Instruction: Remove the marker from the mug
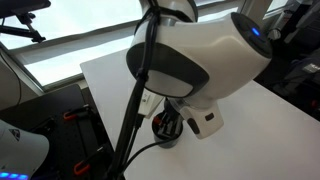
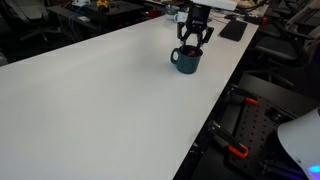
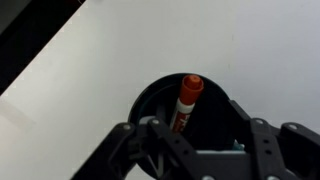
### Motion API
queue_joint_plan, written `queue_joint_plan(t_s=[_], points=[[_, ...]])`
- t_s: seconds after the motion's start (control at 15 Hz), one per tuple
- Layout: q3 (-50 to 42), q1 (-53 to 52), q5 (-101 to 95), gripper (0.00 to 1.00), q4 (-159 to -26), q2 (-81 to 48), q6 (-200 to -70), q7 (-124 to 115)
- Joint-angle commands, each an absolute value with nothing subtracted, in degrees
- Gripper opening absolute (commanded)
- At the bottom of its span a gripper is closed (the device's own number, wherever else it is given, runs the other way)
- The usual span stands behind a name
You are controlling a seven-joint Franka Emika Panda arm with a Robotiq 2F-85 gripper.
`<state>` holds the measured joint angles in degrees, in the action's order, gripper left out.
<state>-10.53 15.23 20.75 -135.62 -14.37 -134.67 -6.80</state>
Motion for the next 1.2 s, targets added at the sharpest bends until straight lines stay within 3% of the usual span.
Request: queue_joint_plan(t_s=[0.0, 0.33, 0.93, 1.13], points=[[-10.80, 15.20, 22.48, 0.60, -138.23, -11.73, -135.73, -5.95], [-11.05, 15.35, 23.30, 0.49, -138.42, -11.75, -135.63, -5.91], [-10.50, 15.19, 23.89, 0.49, -137.11, -14.59, -135.61, -5.24], [-10.23, 15.18, 24.40, 0.38, -136.86, -15.26, -135.80, -4.79]])
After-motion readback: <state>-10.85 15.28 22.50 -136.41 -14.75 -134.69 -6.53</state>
